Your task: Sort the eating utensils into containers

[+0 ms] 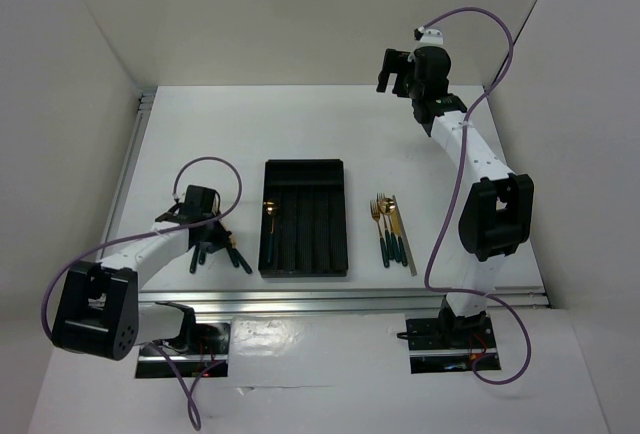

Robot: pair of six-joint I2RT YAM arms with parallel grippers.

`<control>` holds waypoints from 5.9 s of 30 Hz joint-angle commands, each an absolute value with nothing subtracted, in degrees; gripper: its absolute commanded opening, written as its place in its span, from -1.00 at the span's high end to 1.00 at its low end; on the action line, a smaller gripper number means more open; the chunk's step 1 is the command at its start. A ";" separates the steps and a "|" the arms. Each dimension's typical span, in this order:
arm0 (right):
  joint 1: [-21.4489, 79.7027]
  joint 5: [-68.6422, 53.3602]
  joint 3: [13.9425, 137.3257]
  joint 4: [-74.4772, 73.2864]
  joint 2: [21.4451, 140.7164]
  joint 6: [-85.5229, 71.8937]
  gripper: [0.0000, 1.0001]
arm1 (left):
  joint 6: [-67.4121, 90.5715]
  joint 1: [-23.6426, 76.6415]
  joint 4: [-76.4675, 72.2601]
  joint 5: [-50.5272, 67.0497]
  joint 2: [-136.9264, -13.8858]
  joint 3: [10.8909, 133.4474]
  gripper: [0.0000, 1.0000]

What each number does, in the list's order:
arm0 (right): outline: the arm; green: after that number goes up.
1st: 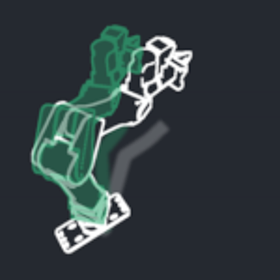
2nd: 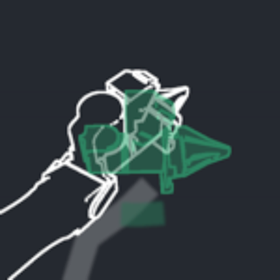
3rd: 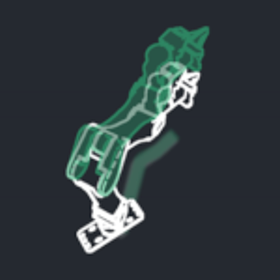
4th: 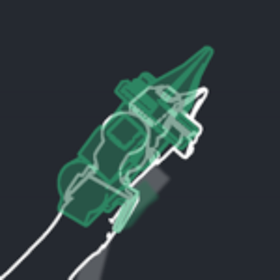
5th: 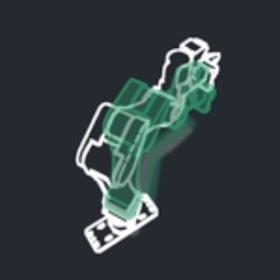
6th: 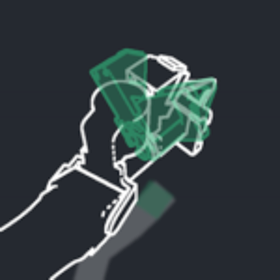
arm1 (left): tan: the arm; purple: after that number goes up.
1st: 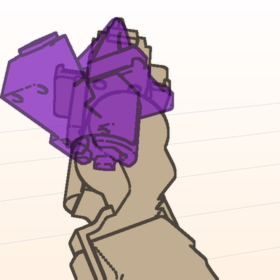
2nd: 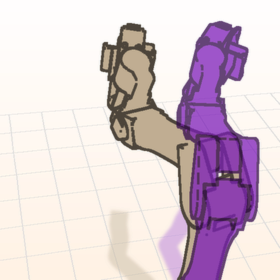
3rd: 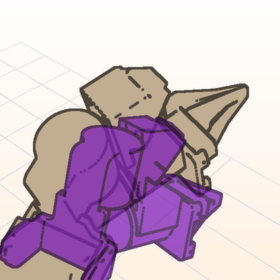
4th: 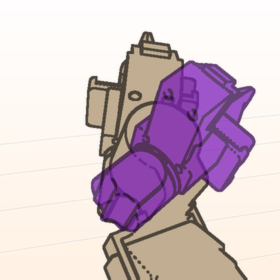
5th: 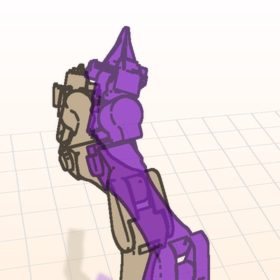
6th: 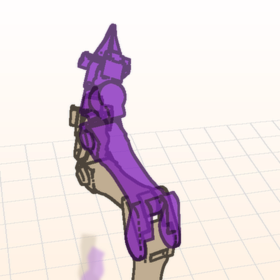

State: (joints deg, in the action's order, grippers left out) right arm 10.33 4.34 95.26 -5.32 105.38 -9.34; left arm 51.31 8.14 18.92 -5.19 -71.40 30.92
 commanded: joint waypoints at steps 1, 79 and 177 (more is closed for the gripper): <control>10.20 5.27 98.35 -5.01 105.82 -9.14 -1.00 | 52.20 11.24 30.49 -5.27 -75.23 30.49 0.58; 10.20 6.86 98.44 -5.54 105.82 -8.61 -1.00 | 43.42 30.06 29.44 -6.94 -86.57 56.51 1.00; 10.20 2.29 97.82 -4.48 105.91 -9.67 -1.00 | 75.94 32.26 32.25 -10.46 -71.89 27.33 -0.12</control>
State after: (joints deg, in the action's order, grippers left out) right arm 10.33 1.72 96.12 -6.07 106.32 -9.54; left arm 75.24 32.34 31.77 -15.25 -68.66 30.98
